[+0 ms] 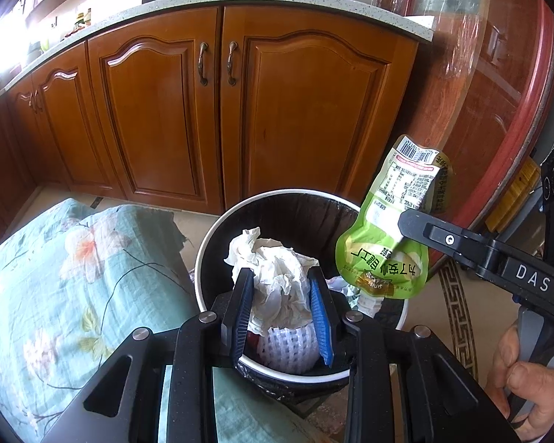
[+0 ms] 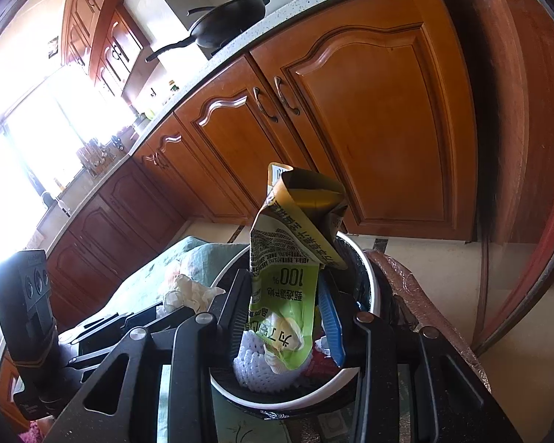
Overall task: Collect trash
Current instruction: 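Carry the tissue ball and green pouch with both grippers over the bin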
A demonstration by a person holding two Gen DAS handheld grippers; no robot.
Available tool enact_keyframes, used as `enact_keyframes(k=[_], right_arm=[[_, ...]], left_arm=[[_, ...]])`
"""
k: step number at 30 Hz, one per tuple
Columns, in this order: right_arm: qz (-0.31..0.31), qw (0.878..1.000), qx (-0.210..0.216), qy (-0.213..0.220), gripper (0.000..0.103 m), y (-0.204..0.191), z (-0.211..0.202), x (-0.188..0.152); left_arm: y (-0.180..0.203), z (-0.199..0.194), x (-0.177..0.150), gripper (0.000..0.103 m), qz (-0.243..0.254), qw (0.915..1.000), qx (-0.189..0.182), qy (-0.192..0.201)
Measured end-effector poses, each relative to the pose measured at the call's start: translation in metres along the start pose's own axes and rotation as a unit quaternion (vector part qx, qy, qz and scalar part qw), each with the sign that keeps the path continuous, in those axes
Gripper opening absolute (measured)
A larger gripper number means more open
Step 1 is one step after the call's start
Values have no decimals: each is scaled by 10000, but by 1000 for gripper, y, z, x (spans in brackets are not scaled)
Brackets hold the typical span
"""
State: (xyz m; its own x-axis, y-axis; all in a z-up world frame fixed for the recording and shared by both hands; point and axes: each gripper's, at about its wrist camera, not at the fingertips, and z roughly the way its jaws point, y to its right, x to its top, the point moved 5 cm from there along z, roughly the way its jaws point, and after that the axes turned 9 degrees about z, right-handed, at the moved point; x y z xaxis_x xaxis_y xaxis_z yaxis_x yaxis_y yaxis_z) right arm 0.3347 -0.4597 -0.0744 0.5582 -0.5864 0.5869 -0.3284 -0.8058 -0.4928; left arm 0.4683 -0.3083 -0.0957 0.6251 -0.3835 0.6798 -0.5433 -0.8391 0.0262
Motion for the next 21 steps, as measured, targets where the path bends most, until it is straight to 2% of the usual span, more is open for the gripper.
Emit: enact_keyframes(k=[21], right_arm=[[-77, 9992, -196, -327, 37, 7, 22, 2]], left_arm=[[2, 22, 7, 32, -70, 9995, -49, -308]])
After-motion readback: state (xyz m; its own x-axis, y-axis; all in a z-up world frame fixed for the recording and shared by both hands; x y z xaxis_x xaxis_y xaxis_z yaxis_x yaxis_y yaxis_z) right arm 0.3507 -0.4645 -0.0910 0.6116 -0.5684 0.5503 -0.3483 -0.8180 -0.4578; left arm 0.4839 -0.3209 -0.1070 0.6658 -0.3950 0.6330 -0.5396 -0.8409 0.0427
